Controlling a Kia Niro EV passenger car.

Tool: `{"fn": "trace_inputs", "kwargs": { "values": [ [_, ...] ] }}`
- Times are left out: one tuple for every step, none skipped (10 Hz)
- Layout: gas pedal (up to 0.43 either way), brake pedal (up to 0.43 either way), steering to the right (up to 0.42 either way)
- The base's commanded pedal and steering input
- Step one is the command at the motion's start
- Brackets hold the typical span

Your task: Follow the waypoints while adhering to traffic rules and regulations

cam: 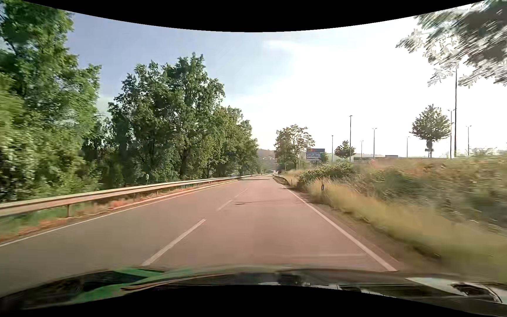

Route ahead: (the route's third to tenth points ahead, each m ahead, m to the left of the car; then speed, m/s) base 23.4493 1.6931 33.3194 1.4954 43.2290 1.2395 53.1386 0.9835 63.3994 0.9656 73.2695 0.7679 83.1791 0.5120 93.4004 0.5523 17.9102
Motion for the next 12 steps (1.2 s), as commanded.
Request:
{"fn": "trace_inputs", "kwargs": {
  "values": [
    [0.098,0.0,0.001],
    [0.098,0.0,0.001],
    [0.098,0.0,0.001],
    [0.11,0.0,0.0],
    [0.11,0.0,0.001],
    [0.118,0.0,0.001],
    [0.13,0.0,0.0],
    [0.13,0.0,0.001],
    [0.13,0.0,0.001],
    [0.118,0.0,0.001],
    [0.098,0.0,0.001],
    [0.067,0.0,0.0]
  ]
}}
